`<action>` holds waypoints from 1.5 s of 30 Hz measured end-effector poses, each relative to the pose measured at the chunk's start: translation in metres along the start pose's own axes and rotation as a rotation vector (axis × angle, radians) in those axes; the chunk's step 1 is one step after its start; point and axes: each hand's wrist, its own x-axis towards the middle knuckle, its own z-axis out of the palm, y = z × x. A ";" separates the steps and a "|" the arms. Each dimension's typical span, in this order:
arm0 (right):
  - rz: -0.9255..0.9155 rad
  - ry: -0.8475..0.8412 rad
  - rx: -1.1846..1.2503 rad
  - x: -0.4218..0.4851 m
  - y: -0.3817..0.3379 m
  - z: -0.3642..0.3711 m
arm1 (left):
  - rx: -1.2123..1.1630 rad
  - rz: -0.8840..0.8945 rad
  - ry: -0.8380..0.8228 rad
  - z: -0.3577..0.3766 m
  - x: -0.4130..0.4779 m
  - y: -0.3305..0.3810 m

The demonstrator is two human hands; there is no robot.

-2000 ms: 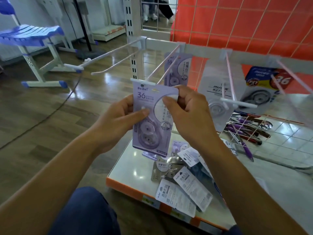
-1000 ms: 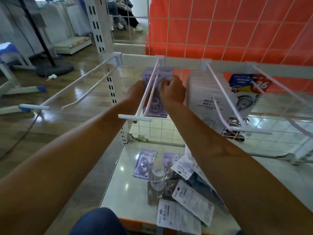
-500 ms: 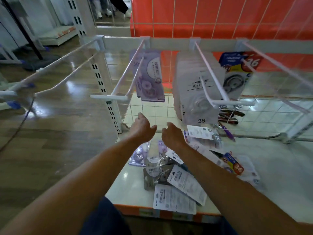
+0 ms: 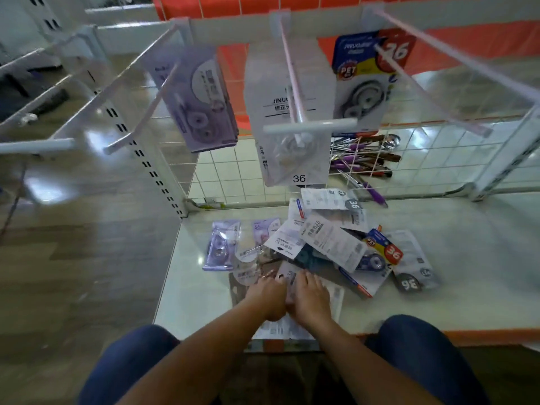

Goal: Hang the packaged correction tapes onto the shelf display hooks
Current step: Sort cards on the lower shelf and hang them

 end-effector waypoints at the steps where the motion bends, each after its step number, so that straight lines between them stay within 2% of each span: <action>1: 0.016 -0.020 -0.004 -0.001 0.004 0.004 | -0.013 0.005 -0.024 0.004 -0.002 0.004; 3: 0.031 -0.004 -0.034 -0.003 0.010 0.011 | -0.021 0.019 -0.042 0.010 -0.003 0.008; 7: 0.041 0.130 -0.046 -0.008 0.014 0.013 | -0.089 0.049 -0.009 0.003 -0.007 0.008; 11: -0.048 0.150 0.041 -0.010 0.013 0.010 | -0.177 0.085 0.096 -0.007 -0.013 0.004; 14: -0.072 0.271 0.115 -0.013 0.011 -0.006 | -0.281 0.127 0.195 -0.018 -0.017 0.005; 18: -0.018 0.336 0.363 -0.017 0.008 -0.042 | -0.453 0.138 0.306 -0.034 -0.025 0.012; 25: 0.093 0.380 0.786 -0.027 0.001 -0.095 | -0.705 0.158 0.321 -0.053 -0.041 0.023; 29: 0.172 0.413 0.952 -0.030 0.005 -0.108 | -0.799 0.157 0.363 -0.061 -0.053 0.032; 35: 0.155 0.464 1.281 -0.048 -0.004 -0.138 | -0.985 0.149 0.405 -0.068 -0.070 0.043; 45: 0.083 0.507 1.370 -0.068 -0.007 -0.182 | -1.115 0.262 0.392 -0.090 -0.091 0.060</action>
